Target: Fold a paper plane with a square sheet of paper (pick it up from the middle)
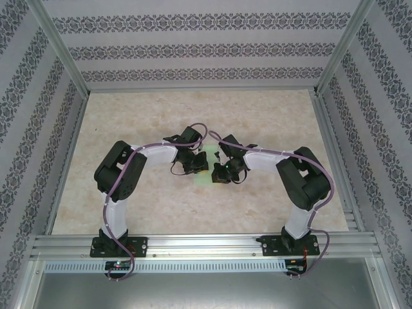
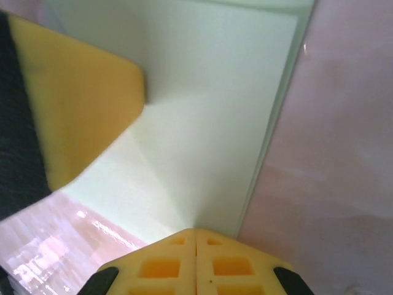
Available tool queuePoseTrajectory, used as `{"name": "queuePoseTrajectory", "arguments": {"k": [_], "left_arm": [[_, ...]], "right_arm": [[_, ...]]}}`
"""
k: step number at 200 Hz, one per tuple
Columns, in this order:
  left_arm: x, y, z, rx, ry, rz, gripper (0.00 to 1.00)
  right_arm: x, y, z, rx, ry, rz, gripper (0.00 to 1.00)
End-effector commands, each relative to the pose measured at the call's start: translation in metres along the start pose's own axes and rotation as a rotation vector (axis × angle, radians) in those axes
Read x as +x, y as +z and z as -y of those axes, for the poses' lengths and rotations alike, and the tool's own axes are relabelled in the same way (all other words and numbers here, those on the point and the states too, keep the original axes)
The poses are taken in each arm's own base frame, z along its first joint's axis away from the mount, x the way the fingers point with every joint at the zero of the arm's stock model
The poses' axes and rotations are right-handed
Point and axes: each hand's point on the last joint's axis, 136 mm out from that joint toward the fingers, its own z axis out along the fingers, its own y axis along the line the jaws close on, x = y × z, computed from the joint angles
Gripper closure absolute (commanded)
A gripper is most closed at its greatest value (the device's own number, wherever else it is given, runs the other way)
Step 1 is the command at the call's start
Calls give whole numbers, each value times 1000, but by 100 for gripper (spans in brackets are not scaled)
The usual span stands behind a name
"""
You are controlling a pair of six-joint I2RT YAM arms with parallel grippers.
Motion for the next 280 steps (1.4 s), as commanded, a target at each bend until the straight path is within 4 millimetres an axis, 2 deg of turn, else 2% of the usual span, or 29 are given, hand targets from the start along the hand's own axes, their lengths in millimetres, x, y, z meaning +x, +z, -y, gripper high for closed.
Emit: {"name": "queuePoseTrajectory", "arguments": {"k": [1, 30, 72, 98, 148, 198, 280], "left_arm": [[24, 19, -47, -163, -38, -82, 100], [18, 16, -30, -97, -12, -68, 100], [6, -13, 27, 90, 54, -3, 98], [13, -20, 38, 109, 57, 4, 98], [32, -5, 24, 72, 13, -25, 100], [31, 8, 30, 113, 27, -46, 100], [32, 22, -5, -6, 2, -40, 100]], "right_arm": [[15, 6, 21, 62, 40, -29, 94], [21, 10, 29, 81, 60, -38, 95], [21, 12, 32, 87, 80, -33, 96], [21, 13, 33, 91, 86, -30, 96], [21, 13, 33, 92, 91, -29, 96], [22, 14, 33, 92, 92, -38, 96], [29, 16, 40, 115, 96, -65, 96]]}}
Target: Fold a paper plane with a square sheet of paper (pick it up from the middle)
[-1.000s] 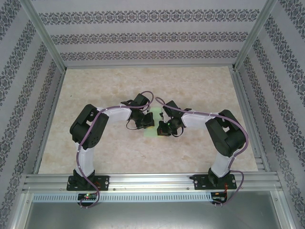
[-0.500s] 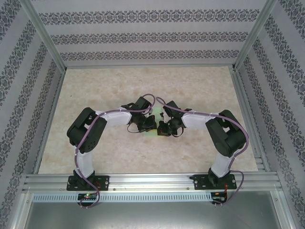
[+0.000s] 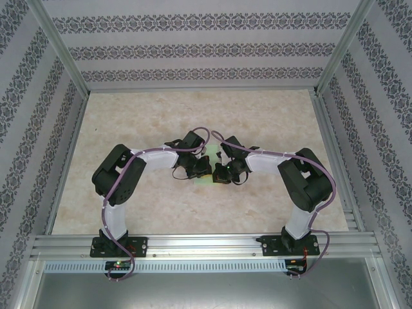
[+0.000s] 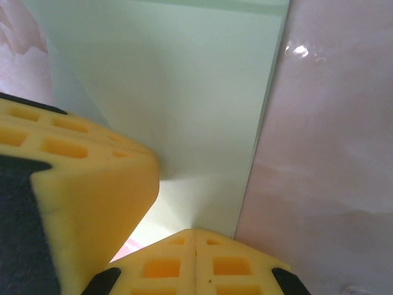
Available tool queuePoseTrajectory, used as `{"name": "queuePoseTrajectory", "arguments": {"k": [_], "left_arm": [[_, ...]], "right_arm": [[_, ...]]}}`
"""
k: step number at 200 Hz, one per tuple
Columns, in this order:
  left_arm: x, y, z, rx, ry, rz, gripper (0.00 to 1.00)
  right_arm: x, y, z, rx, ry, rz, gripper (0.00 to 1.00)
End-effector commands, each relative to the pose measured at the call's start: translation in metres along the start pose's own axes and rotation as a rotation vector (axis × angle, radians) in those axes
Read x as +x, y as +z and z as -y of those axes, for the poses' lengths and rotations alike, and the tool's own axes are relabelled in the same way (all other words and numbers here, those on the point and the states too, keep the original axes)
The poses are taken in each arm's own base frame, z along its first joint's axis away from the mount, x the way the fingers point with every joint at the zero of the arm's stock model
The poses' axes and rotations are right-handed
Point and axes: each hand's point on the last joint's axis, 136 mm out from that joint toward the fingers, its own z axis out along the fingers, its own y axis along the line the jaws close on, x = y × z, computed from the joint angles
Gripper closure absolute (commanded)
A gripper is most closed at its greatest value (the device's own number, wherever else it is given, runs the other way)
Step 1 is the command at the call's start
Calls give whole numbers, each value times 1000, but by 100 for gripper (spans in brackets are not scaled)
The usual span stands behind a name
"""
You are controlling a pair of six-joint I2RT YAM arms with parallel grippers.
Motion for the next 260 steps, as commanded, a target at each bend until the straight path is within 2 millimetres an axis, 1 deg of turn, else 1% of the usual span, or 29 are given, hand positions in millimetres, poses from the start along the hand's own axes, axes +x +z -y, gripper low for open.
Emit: {"name": "queuePoseTrajectory", "arguments": {"k": [1, 23, 61, 92, 127, 140, 166, 202, 236, 245, 260], "left_arm": [[8, 18, -21, -60, -7, -16, 100], [6, 17, -26, -82, -4, -8, 100], [-5, 11, -34, -98, 3, 19, 100], [-18, 5, -44, -83, 14, 48, 100], [-35, -3, -59, -81, 24, 84, 100], [-41, -6, -66, -78, 12, 95, 100], [-53, -14, -74, -66, -1, 120, 100], [-70, -26, -77, -74, -3, 153, 100], [-78, -34, -81, -95, 3, 163, 100], [-80, -36, -79, -94, 11, 166, 100], [-83, -44, -70, -83, 33, 179, 100]], "right_arm": [[28, 14, 40, 136, 56, -85, 96], [31, 15, 43, 145, 57, -94, 96], [39, 16, 53, 181, 58, -116, 96], [50, 17, 67, 226, 71, -147, 96], [63, 19, 79, 256, 89, -177, 96], [66, 19, 83, 266, 92, -185, 96], [70, 19, 87, 276, 99, -195, 96], [71, 19, 87, 275, 97, -195, 96], [69, 18, 85, 272, 97, -191, 96], [69, 18, 85, 270, 96, -191, 96], [68, 18, 83, 265, 96, -189, 96]]}}
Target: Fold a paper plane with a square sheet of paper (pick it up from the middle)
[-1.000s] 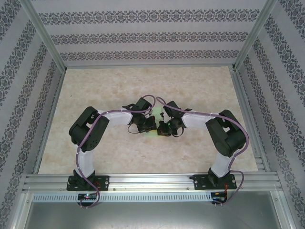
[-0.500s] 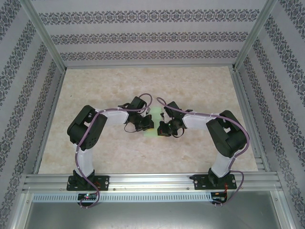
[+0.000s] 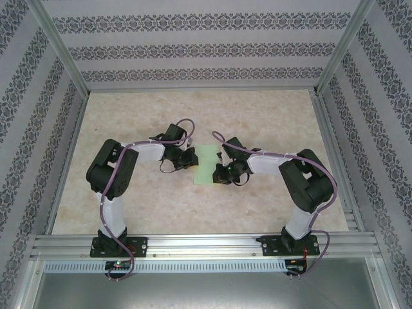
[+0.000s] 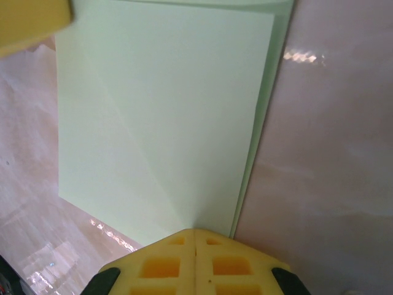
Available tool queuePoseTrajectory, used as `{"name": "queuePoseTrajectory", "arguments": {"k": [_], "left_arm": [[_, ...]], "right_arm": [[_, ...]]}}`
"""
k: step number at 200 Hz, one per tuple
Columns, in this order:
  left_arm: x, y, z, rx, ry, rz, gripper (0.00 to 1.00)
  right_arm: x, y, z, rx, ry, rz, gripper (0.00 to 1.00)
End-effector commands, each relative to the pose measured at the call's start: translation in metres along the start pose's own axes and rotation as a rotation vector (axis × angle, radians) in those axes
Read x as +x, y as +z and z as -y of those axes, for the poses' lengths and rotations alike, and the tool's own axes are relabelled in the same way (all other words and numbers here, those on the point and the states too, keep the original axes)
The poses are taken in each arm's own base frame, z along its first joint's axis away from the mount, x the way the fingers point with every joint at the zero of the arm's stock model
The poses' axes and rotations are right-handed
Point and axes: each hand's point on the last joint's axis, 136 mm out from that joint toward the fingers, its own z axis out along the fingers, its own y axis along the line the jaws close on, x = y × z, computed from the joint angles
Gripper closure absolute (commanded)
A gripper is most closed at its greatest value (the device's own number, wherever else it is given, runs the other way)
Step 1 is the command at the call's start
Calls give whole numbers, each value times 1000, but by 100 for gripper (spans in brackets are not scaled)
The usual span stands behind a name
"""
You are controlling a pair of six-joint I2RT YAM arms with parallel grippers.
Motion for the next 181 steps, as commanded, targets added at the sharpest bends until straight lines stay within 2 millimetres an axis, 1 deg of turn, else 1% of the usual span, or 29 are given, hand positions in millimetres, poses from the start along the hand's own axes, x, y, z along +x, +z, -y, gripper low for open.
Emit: {"name": "queuePoseTrajectory", "arguments": {"k": [1, 12, 40, 54, 71, 93, 121, 139, 181], "left_arm": [[-24, -12, -25, -116, 13, 82, 100], [-28, -19, -13, -85, 22, 90, 100], [-31, -36, 30, 47, 47, 100, 100], [-28, -41, 41, 58, 76, 105, 99], [-17, -39, 48, 62, 99, 90, 99], [-1, -26, 50, 61, 110, 51, 99], [13, -6, 42, 36, 100, 8, 100], [14, 2, 37, 25, 93, 0, 100], [11, 12, 23, -26, 82, -4, 100]], "right_arm": [[66, 14, 78, 281, 111, -198, 96], [64, 14, 76, 274, 109, -195, 96], [63, 15, 72, 259, 105, -198, 96], [61, 14, 70, 254, 100, -195, 96], [59, 14, 67, 243, 99, -192, 96], [55, 12, 61, 224, 95, -183, 96], [50, 10, 54, 200, 85, -171, 96], [48, 8, 49, 182, 75, -164, 95], [38, 1, 35, 134, 52, -131, 95]]}}
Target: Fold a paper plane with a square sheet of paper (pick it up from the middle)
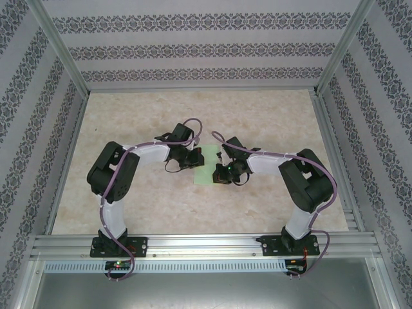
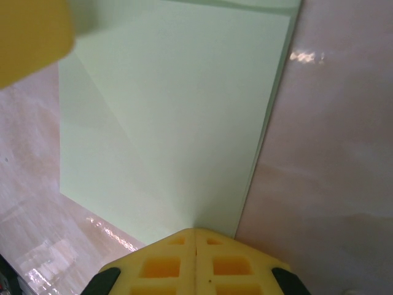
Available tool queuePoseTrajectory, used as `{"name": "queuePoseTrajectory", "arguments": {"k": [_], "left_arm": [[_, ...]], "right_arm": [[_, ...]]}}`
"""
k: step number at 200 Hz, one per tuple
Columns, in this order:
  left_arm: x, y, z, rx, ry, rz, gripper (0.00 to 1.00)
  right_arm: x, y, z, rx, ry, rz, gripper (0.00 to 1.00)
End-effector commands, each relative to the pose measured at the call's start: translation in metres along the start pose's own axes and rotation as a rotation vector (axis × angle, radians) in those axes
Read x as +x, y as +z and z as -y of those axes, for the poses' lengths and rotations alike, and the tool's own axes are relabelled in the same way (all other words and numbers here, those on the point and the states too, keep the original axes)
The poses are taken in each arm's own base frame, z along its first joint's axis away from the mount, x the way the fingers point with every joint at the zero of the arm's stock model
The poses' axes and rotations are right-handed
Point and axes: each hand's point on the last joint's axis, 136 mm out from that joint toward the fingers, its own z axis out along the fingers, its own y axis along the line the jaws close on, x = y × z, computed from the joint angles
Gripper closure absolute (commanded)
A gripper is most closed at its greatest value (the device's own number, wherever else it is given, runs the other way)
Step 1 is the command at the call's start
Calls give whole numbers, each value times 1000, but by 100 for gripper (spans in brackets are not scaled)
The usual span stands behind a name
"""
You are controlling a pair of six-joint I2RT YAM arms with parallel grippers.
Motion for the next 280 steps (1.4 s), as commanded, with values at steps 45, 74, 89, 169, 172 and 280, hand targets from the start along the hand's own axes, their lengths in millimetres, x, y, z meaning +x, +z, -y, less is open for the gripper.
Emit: {"name": "queuePoseTrajectory", "arguments": {"k": [45, 74, 89, 169, 172, 280], "left_arm": [[4, 12, -28, -107, -8, -7, 100], [10, 14, -32, -122, -11, -21, 100], [11, 15, -35, -131, -14, -24, 100], [17, 20, -40, -148, -22, -35, 100], [17, 19, -41, -148, -22, -34, 100], [29, 23, -67, -225, -53, -43, 100]], "right_arm": [[5, -16, -5, 6, 12, -33, 92], [-22, -28, -39, -82, -35, 35, 91], [-34, -28, -48, -91, -50, 57, 91], [-40, 5, -42, -56, -46, -5, 92], [-39, 6, -41, -55, -47, -10, 92], [-3, 24, 2, 40, 0, -87, 95]]}}
